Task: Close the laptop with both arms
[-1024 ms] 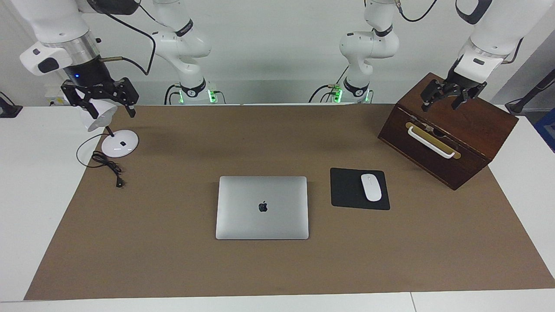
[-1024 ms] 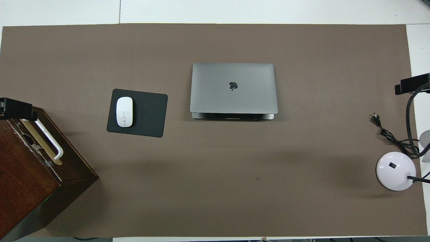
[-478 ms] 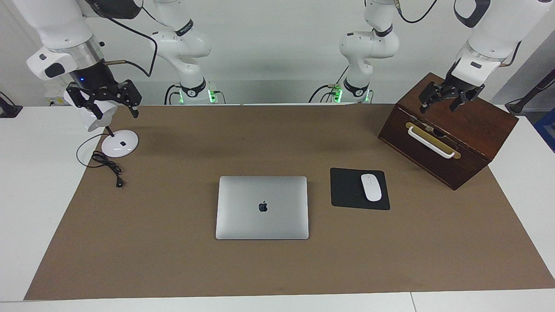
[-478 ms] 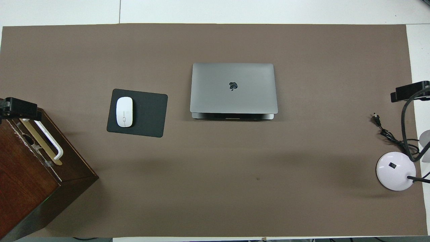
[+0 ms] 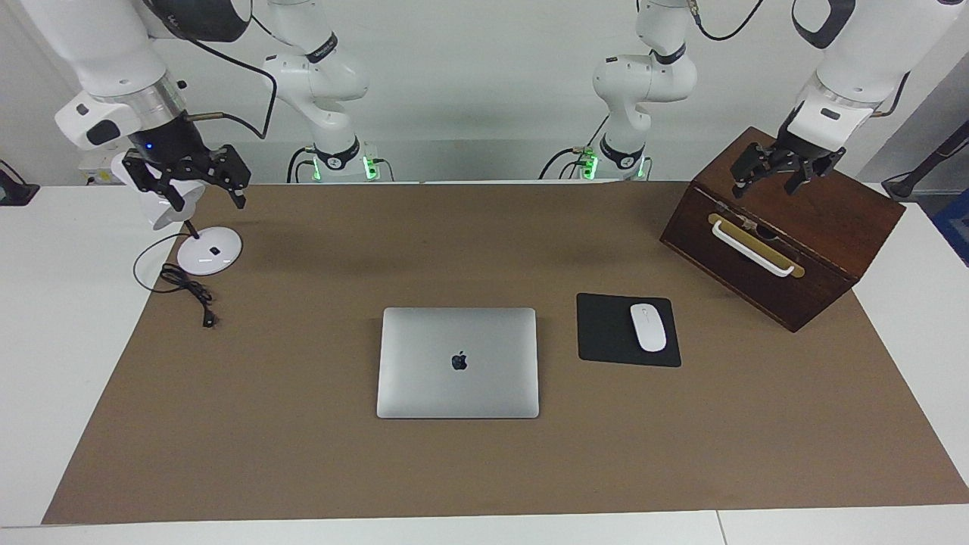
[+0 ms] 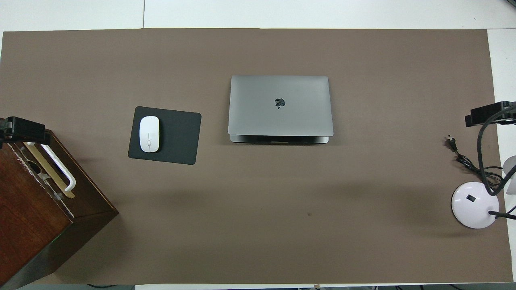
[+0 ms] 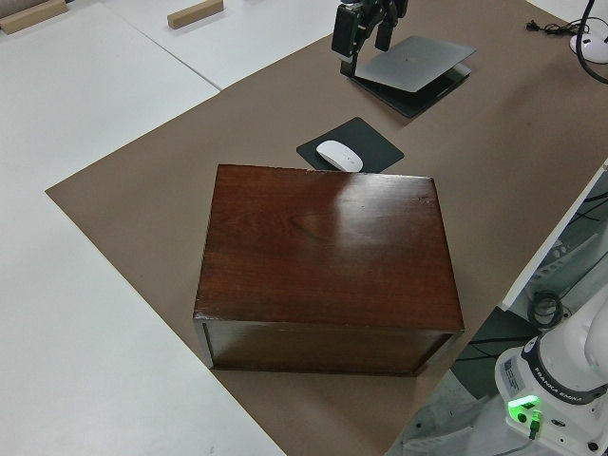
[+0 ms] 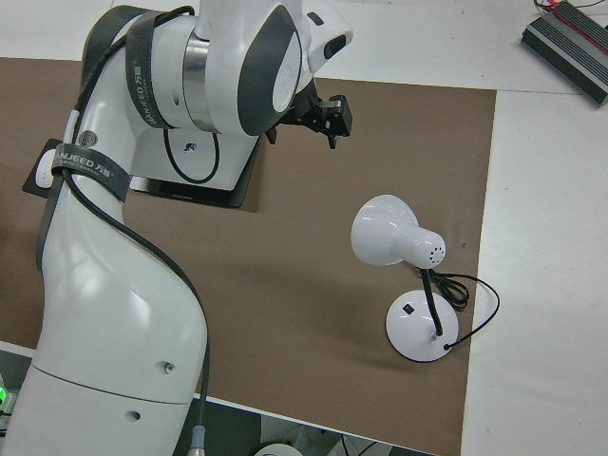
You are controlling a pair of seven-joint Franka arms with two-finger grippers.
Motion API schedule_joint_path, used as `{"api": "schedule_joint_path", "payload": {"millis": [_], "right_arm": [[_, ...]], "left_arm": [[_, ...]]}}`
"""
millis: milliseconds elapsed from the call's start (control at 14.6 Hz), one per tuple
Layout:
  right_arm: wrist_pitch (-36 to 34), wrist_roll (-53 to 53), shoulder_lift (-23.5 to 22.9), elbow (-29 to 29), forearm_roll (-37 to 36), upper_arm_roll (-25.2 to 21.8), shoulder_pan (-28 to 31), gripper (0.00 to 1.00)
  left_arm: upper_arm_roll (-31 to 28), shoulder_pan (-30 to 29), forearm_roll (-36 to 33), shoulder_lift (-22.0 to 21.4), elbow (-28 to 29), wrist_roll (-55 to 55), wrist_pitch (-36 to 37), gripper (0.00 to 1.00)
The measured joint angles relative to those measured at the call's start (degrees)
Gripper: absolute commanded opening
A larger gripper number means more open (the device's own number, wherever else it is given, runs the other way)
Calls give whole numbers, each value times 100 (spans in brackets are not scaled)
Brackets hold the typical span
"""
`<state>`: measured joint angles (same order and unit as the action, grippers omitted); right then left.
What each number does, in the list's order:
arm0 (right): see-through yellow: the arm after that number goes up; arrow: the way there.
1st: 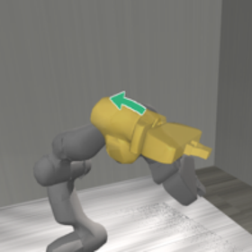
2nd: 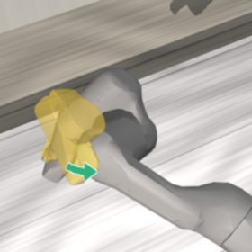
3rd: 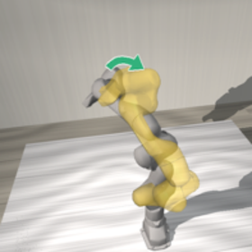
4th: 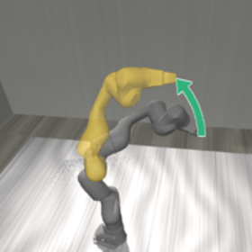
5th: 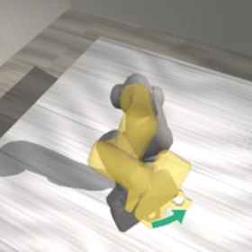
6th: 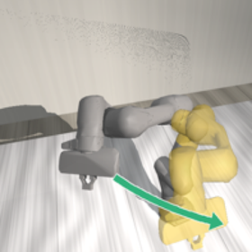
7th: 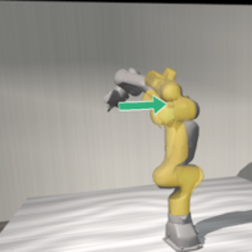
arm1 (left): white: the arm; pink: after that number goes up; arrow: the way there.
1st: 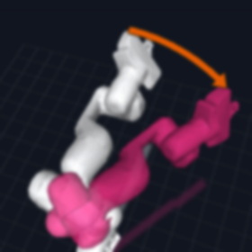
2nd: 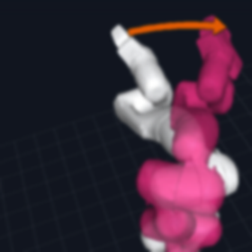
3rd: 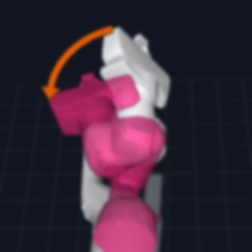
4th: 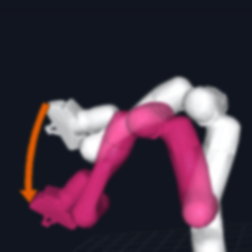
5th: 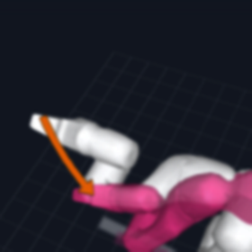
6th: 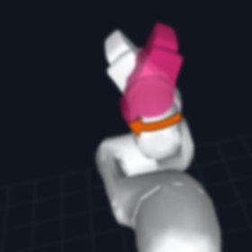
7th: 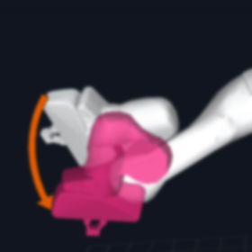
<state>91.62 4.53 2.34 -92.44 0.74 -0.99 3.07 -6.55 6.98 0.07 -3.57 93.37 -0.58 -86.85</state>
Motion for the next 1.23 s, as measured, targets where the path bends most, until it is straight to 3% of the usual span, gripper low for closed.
{"api": "schedule_joint_path", "payload": {"millis": [614,888,1229], "right_arm": [[2,0,10,-9,0,-9,0,100],[2,0,12,-11,0,-10,0,100],[3,0,15,-13,0,-10,0,100]], "left_arm": [[3,-12,0,0,0,202,0,100],[400,-361,0,9,1,242,0,100],[444,-378,0,12,1,243,0,100]]}}
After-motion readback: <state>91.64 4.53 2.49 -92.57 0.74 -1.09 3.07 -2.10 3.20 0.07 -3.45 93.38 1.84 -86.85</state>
